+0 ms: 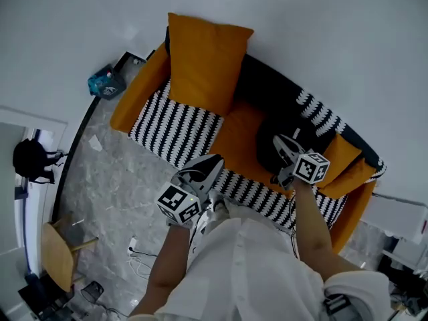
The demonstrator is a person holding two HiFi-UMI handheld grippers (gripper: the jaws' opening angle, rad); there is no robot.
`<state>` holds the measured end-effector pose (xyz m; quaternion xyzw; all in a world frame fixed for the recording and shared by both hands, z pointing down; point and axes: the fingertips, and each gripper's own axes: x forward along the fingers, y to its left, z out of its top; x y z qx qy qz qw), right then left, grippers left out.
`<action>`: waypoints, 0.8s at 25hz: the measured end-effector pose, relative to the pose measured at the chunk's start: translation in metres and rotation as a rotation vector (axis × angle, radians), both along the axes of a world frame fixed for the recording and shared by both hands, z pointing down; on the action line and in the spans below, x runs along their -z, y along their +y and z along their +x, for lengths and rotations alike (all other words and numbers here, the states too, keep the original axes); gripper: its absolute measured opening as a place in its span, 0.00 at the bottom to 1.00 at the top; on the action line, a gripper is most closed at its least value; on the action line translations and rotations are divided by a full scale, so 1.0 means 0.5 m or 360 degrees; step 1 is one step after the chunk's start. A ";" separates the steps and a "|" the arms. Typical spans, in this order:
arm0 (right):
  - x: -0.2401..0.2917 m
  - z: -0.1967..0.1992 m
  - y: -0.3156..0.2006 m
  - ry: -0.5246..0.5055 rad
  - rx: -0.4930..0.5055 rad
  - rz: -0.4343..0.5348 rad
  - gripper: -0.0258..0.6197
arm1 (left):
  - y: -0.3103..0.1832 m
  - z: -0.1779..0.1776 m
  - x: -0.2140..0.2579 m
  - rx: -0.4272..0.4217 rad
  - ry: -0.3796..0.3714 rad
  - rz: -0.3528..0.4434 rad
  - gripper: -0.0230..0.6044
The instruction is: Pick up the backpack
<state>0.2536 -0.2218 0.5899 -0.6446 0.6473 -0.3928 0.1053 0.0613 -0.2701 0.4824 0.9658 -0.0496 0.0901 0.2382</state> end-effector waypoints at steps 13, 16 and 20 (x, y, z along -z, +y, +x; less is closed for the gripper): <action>0.170 0.085 0.145 -0.0111 -0.0283 0.0414 0.08 | 0.086 0.085 0.093 -0.0199 0.0082 0.0158 0.11; 0.206 0.080 0.152 -0.0120 -0.0263 0.0481 0.08 | 0.097 0.098 0.111 -0.0220 0.0100 0.0187 0.11; 0.265 0.054 0.138 -0.0174 -0.0209 0.0622 0.08 | 0.101 0.111 0.138 -0.0234 0.0118 0.0243 0.11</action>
